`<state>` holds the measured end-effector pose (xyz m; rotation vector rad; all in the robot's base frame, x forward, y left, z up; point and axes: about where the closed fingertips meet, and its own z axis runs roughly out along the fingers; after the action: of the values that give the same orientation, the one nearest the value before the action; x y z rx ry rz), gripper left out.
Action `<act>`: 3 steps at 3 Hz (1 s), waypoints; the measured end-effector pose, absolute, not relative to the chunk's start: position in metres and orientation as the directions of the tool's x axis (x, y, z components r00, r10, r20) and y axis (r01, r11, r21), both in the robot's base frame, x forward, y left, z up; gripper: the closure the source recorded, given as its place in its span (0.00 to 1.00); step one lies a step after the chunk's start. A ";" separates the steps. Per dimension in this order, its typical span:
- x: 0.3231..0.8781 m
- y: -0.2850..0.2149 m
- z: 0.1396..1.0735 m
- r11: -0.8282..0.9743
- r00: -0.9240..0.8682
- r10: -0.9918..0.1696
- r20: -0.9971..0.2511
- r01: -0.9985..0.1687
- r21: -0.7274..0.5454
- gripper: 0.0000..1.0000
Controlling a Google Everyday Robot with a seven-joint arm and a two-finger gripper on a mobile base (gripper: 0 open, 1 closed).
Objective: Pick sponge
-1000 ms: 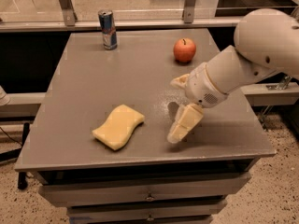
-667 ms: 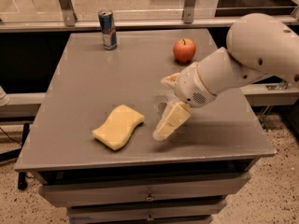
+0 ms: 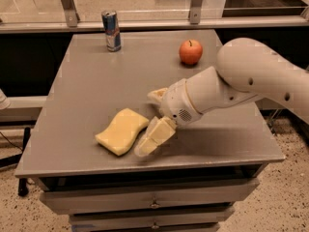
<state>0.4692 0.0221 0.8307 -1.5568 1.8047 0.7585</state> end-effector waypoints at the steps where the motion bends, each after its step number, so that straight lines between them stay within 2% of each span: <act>1: 0.459 0.039 0.825 0.119 -0.115 -0.596 -0.794 -0.991 0.054 0.00; 2: 0.455 0.053 0.829 0.104 -0.115 -0.572 -0.812 -0.992 0.068 0.17; 3: 0.456 0.059 0.836 0.102 -0.109 -0.557 -0.824 -0.993 0.063 0.41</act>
Offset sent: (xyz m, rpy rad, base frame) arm -0.0163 0.0446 0.0004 0.1170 0.0519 0.0377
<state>0.4562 0.0592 0.8356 -1.5229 1.7444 0.8721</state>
